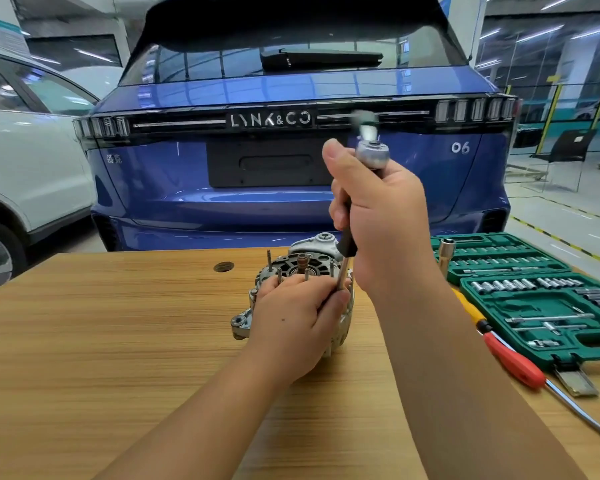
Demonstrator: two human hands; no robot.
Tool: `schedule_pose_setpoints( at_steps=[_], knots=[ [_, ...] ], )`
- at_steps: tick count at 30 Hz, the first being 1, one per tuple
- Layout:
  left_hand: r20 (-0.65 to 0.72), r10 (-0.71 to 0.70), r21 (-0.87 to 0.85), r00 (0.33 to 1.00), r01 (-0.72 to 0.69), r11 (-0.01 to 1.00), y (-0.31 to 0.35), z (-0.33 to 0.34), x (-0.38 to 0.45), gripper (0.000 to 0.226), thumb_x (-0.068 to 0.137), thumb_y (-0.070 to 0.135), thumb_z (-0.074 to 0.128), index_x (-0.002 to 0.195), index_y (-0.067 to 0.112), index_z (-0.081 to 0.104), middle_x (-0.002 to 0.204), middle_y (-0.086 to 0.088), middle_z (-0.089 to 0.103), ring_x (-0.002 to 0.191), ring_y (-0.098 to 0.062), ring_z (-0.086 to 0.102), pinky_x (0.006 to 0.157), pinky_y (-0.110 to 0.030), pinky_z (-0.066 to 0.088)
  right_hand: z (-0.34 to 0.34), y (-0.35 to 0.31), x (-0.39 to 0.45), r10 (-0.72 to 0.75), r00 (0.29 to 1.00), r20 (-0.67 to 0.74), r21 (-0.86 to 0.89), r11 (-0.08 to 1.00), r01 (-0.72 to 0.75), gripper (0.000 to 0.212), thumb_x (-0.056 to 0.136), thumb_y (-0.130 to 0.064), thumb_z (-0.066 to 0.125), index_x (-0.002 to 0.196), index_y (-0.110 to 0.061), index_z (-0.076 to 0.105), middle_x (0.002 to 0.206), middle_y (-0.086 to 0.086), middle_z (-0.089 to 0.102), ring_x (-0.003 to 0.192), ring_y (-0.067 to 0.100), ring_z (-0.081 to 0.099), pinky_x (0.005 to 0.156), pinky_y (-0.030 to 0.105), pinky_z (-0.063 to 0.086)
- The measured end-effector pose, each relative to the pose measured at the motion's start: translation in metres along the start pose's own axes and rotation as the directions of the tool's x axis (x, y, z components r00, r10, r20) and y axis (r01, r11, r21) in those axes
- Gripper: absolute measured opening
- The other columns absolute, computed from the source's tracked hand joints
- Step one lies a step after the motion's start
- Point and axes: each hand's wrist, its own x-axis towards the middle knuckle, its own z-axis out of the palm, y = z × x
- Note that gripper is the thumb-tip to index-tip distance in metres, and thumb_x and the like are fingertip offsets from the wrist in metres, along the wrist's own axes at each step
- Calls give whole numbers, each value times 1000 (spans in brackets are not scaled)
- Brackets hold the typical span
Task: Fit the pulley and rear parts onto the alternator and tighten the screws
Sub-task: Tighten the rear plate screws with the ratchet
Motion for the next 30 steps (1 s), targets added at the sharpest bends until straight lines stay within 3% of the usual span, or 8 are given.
schedule_pose_setpoints(
  at_steps=[4, 7, 11, 18, 22, 26, 28, 30],
  knots=[
    [-22, -12, -13, 1000, 12, 1000, 0, 0, 1, 35, 98, 51, 26, 89, 40, 58, 72, 23, 54, 81, 3, 46, 97, -27, 19, 0, -1, -2, -37, 979, 203, 80, 997, 21, 26, 93, -6, 63, 117, -16, 59, 68, -4, 51, 57, 14, 45, 56, 25, 41],
    [-10, -17, -11, 1000, 17, 1000, 1, -1, 1, 29, 98, 51, 27, 83, 43, 50, 69, 22, 52, 78, 3, 45, 101, -32, 23, 5, 2, -5, -181, 963, 199, 47, 983, 175, 32, 96, 3, 58, 120, -17, 56, 69, 1, 47, 55, 18, 42, 51, 32, 37],
    [-3, -35, -22, 999, 35, 999, 3, -3, 1, 30, 99, 49, 28, 71, 48, 40, 68, 22, 50, 79, 3, 45, 105, -34, 22, 5, 5, -5, -206, 959, 196, 53, 979, 199, 36, 95, 1, 61, 119, -25, 59, 81, 14, 43, 59, 14, 43, 56, 18, 44],
    [-48, -55, -91, 997, 50, 995, 4, -4, 0, 43, 104, 45, 36, 61, 51, 38, 61, 20, 46, 78, 0, 48, 106, -35, 23, -7, 5, 4, 3, 909, 417, 355, 920, -166, 47, 92, -15, 38, 135, -14, 56, 81, 10, 60, 64, 18, 49, 61, 24, 46],
    [-44, -35, -67, 998, 32, 997, 4, -4, 0, 38, 104, 41, 41, 67, 52, 41, 64, 23, 46, 77, 2, 46, 104, -42, 31, -1, 5, 2, 49, 961, 272, 244, 962, -119, 33, 90, -36, 61, 118, -18, 63, 82, 5, 59, 61, 16, 51, 55, 25, 44],
    [15, -32, -3, 999, 32, 999, 4, -3, 0, 40, 98, 51, 26, 97, 41, 64, 79, 23, 59, 86, 3, 47, 110, -39, 22, 2, 4, -1, -56, 998, -7, -2, 998, 56, 23, 92, -28, 71, 84, -10, 59, 64, 1, 45, 51, 15, 34, 47, 26, 31],
    [30, -43, -9, 999, 44, 999, 4, -4, 1, 41, 99, 52, 26, 101, 38, 65, 79, 23, 59, 89, 1, 48, 109, -37, 22, -3, 1, 1, -7, 1000, -19, 7, 1000, 7, 20, 95, -22, 68, 80, -12, 59, 62, -1, 45, 51, 13, 36, 49, 25, 33],
    [17, -47, -9, 999, 48, 999, 4, -4, 2, 40, 101, 51, 28, 100, 36, 65, 78, 22, 58, 88, 0, 49, 106, -35, 22, -6, -2, 2, 39, 995, 94, 75, 996, -47, 3, 97, -17, 64, 95, -14, 62, 66, -3, 50, 53, 13, 41, 54, 25, 37]
  ],
)
